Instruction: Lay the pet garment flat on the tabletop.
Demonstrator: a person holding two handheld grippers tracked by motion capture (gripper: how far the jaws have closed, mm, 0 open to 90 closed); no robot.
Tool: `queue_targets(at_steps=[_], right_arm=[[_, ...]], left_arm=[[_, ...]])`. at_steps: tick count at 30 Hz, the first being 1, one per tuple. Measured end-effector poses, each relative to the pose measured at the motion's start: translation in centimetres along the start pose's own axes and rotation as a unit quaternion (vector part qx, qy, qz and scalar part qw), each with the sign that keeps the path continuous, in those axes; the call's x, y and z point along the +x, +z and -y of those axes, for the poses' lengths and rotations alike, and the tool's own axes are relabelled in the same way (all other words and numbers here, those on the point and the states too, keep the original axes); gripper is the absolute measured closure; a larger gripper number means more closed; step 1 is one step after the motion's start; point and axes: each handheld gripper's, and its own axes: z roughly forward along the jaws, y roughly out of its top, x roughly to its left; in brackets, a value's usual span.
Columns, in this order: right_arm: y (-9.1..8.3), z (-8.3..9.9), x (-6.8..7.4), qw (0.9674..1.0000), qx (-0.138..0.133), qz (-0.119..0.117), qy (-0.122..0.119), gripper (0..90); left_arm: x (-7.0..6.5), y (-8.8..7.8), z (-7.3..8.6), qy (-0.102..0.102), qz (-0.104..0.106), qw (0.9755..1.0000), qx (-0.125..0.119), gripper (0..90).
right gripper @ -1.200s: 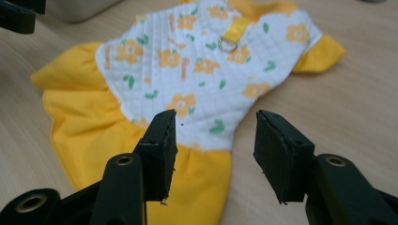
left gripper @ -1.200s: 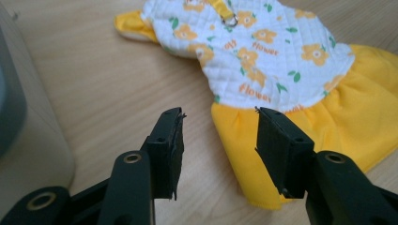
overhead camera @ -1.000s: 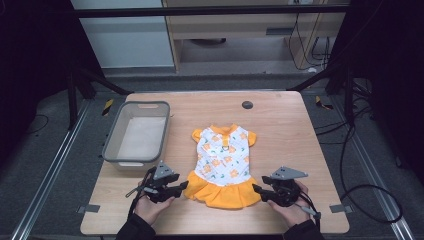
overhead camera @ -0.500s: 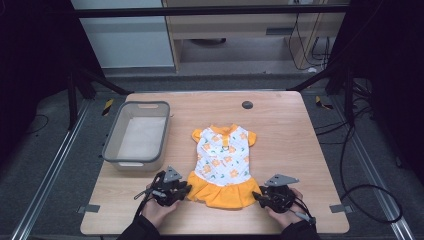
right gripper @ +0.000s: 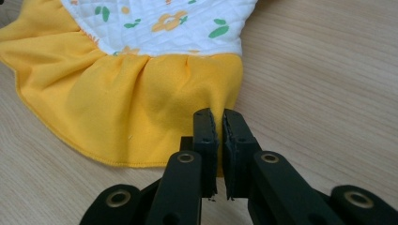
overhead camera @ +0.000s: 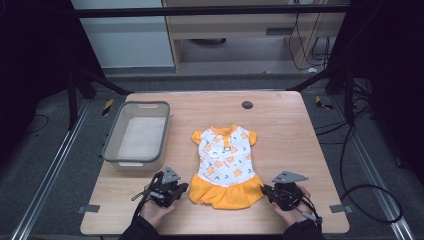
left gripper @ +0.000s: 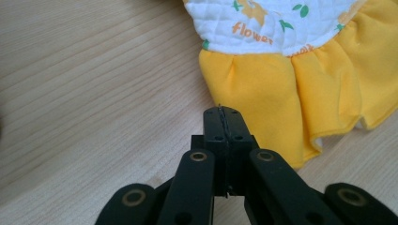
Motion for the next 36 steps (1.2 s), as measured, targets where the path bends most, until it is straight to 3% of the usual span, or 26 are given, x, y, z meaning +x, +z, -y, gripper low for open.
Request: queue_targets(at_steps=[4, 6, 8, 10, 11, 13, 15, 18, 23, 28, 31, 36], right_arm=[[0.3, 0.2, -0.4, 1.0, 0.007, 0.0, -0.001, 84.8], [0.4, 0.2, -0.3, 1.0, 0.009, 0.001, -0.005, 84.5], [0.4, 0.2, -0.2, 0.9999, 0.012, 0.002, -0.004, 84.2], [0.5, 0.3, -0.2, 0.9999, 0.013, 0.002, -0.007, 84.1], [0.6, 0.3, -0.2, 0.9998, 0.016, 0.003, -0.009, 83.9], [0.7, 0.3, -0.2, 0.9998, 0.018, 0.004, -0.009, 83.9], [0.8, 0.3, -0.2, 0.9997, 0.021, 0.003, -0.012, 83.8], [0.8, 0.3, -0.1, 0.9996, 0.023, 0.006, -0.015, 83.8], [0.7, 0.2, -0.1, 0.9997, 0.018, 0.007, -0.017, 84.3], [-0.1, 0.0, -0.3, 0.9999, 0.002, 0.008, -0.01, 84.9], [-0.4, 0.0, -0.5, 1.0, -0.003, 0.007, -0.004, 84.9], [-0.3, 0.1, -0.7, 1.0, 0.006, 0.001, 0.001, 84.3]], left_arm=[[-0.3, 0.0, 0.1, -0.001, 0.005, 0.9999, -0.016, 89.3], [-0.5, 0.2, 0.0, 0.004, 0.002, 0.9996, -0.029, 73.9], [-0.8, 0.4, -0.1, 0.009, 0.001, 0.9989, -0.047, 64.1], [-0.8, 0.7, -0.3, 0.009, 0.001, 0.9989, -0.047, 59.9], [-0.8, 1.0, -0.4, 0.006, 0.003, 0.999, -0.045, 53.3], [-0.7, 2.3, -0.5, 0.009, 0.004, 0.9996, -0.026, 51.7], [-0.8, 3.2, -0.5, 0.012, 0.0, 0.9999, -0.008, 52.7], [-1.0, 3.3, -0.5, 0.011, 0.007, 0.9999, -0.007, 60.9], [-1.5, 2.7, -0.8, 0.023, -0.007, 0.9997, -0.003, 86.0], [-1.4, 0.9, -1.3, 0.016, 0.004, 0.9998, -0.015, 87.9], [-1.5, -0.2, -1.1, 0.014, 0.012, 0.9998, -0.008, 88.0], [-1.9, -0.3, -0.4, 0.022, 0.007, 0.9993, 0.03, 87.8]])
